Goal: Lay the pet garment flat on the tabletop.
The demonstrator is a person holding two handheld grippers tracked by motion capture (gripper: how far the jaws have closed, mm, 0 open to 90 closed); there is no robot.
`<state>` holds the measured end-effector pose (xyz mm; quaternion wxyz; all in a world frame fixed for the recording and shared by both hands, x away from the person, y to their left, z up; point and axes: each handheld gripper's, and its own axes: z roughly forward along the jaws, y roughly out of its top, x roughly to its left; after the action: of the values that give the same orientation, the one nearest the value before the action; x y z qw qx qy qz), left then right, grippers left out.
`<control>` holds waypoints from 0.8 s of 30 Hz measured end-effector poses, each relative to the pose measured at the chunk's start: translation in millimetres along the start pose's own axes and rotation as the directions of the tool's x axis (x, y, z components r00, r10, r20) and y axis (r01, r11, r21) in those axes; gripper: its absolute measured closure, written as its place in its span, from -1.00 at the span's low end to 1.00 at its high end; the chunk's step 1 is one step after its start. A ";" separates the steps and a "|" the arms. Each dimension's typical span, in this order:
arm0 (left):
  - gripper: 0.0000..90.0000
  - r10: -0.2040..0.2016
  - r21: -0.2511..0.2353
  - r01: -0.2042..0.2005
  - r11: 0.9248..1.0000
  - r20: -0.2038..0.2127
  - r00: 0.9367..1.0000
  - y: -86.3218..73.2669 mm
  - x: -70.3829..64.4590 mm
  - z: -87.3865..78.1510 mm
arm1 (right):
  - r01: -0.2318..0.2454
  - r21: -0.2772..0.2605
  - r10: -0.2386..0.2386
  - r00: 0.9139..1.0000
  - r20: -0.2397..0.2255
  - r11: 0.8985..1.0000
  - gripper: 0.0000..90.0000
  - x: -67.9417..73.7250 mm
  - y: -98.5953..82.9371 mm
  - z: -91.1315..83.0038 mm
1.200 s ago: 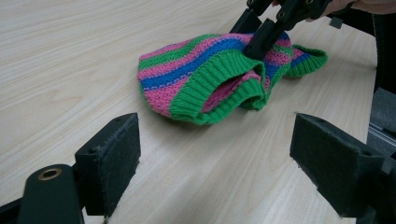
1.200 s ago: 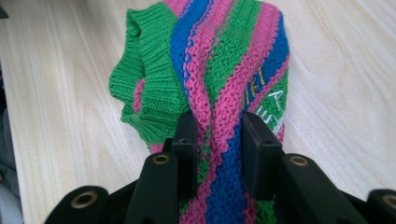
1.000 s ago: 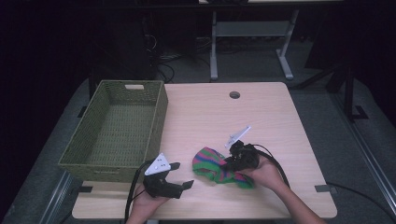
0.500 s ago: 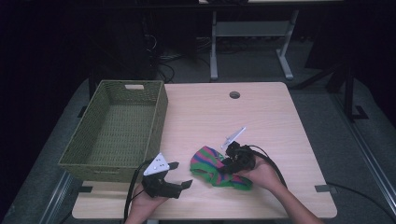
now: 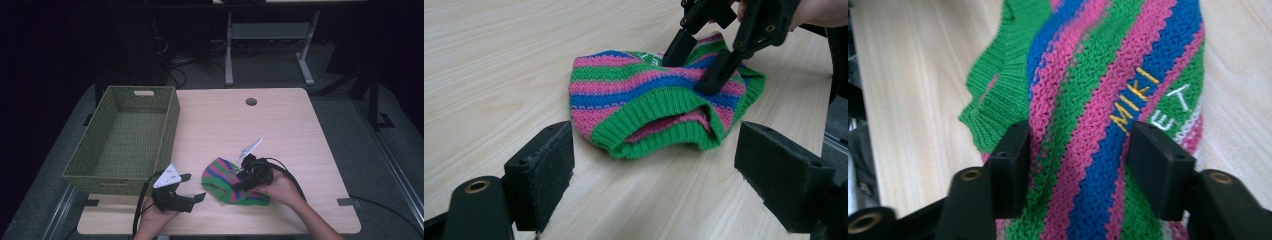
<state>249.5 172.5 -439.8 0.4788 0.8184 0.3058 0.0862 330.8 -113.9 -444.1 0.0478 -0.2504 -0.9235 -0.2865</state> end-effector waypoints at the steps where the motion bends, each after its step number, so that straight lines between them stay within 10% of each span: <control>1: -0.65 0.000 0.000 0.000 1.000 0.000 1.000 0.0 -0.1 0.2 | 0.007 -0.002 -0.007 1.000 0.001 1.000 -0.07 0.9 -0.2 -0.8; 24: -0.65 0.005 0.002 -0.005 1.000 -0.001 1.000 0.3 -0.5 0.5 | 0.181 -0.064 -0.185 0.981 -0.060 0.981 0.04 35.3 6.3 -23.5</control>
<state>249.4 171.7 -439.7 0.4776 0.8196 0.3042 0.0876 301.9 -107.1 -413.3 0.0441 -0.1562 -0.9318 -0.3247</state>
